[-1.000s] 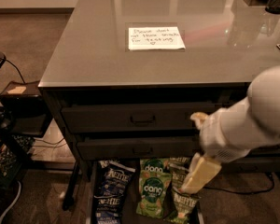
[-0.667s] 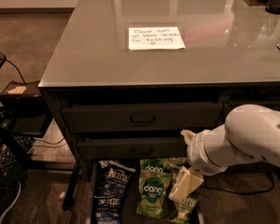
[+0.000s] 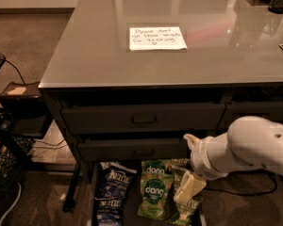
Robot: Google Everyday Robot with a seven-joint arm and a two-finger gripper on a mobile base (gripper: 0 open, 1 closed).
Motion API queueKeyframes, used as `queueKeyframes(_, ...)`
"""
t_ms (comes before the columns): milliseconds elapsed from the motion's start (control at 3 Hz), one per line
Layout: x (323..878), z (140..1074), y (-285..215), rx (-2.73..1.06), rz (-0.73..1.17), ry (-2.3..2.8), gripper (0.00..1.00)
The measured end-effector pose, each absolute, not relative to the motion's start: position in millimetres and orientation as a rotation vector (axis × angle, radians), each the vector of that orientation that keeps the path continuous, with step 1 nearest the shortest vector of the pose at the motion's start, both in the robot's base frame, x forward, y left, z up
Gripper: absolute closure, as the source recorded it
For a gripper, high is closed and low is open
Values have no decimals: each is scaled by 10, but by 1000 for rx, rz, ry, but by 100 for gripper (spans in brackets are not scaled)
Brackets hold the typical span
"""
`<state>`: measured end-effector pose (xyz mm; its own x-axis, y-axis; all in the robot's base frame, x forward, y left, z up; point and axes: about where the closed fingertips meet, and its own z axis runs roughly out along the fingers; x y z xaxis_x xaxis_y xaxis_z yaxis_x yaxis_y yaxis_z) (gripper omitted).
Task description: Pick green rice chip bag from bottom drawer and place on counter
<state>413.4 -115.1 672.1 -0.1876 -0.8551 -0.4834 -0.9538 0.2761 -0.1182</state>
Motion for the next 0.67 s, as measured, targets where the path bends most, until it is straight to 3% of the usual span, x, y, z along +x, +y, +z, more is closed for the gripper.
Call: queueKeyframes(667, 4524, 5526, -1148, -1635, 292, 2026, 0)
